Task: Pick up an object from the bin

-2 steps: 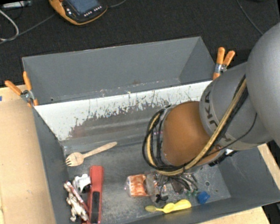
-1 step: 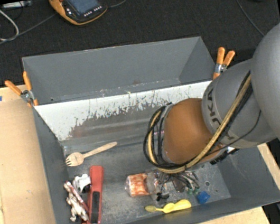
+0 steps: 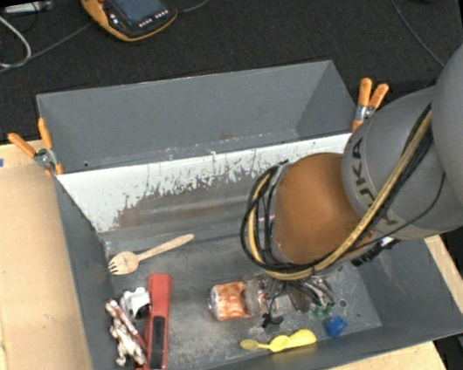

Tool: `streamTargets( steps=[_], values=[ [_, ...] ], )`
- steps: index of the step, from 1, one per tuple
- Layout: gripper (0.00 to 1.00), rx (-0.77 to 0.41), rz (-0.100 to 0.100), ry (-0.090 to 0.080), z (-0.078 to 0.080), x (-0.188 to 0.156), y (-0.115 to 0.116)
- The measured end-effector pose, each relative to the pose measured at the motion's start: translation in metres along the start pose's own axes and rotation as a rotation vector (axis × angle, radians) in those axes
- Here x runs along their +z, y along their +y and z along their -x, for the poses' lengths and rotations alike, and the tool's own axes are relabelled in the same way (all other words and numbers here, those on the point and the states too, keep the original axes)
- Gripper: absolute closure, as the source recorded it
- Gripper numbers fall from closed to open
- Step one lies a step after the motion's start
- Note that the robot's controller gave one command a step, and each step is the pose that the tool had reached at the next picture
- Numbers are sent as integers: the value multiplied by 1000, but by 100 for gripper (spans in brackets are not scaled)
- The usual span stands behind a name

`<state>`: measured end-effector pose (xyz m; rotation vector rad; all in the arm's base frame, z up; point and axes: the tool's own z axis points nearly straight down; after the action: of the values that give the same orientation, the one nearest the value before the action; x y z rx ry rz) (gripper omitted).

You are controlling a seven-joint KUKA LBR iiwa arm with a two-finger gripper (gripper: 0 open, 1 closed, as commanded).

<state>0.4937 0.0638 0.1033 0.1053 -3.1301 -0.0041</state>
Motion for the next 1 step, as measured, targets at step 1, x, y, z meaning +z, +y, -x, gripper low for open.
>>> streamTargets(
  steps=[1],
  values=[
    [100, 0, 0, 7, -2, -39, 0]
  ],
)
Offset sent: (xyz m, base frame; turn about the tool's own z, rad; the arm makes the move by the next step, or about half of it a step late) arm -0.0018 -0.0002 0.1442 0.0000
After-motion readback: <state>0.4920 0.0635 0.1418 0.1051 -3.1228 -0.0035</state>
